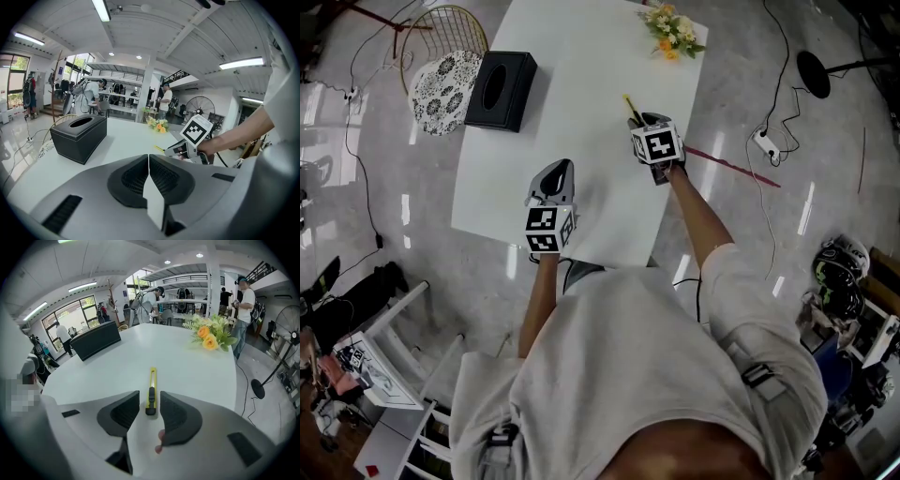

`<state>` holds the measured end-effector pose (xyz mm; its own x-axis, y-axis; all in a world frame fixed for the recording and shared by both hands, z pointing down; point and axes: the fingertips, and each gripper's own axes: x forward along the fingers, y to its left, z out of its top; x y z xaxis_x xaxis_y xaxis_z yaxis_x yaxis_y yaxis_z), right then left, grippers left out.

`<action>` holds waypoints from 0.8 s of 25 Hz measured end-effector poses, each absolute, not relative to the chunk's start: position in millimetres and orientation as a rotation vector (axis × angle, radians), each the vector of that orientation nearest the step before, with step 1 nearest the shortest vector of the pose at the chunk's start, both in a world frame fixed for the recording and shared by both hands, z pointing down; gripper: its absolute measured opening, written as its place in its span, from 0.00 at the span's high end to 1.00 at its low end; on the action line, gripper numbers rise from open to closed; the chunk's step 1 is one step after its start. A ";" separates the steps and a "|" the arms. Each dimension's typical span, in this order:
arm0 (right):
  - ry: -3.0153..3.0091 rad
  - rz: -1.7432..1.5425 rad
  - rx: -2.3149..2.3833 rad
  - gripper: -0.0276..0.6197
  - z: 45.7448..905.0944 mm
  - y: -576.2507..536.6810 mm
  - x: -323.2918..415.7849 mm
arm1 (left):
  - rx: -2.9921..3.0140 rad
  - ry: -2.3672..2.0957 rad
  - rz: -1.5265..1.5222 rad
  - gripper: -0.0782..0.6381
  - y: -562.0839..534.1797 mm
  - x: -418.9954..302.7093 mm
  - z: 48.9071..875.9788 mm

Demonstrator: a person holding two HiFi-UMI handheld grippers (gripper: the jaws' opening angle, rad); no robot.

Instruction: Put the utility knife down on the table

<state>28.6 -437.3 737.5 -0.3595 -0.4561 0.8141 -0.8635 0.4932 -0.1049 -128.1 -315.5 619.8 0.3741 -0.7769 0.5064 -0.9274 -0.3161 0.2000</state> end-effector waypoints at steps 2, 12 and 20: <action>-2.008 0.678 1.110 0.73 732.0 -441.1 31.8 | 2.187 -1.472 0.439 0.86 -315.8 -127.8 618.3; -2.137 0.572 1.245 0.79 673.8 -435.8 48.4 | 2.222 -1.485 0.426 0.86 -317.9 -126.2 605.8; -2.224 0.477 1.385 0.86 620.8 -406.4 69.6 | 2.250 -1.487 0.402 0.86 -319.1 -122.7 593.0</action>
<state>69.6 -406.4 620.8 -0.3770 -0.7372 0.5608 -0.9023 0.4290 -0.0426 -122.7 -319.1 593.0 0.3887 -0.8026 0.4526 -0.9213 -0.3454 0.1786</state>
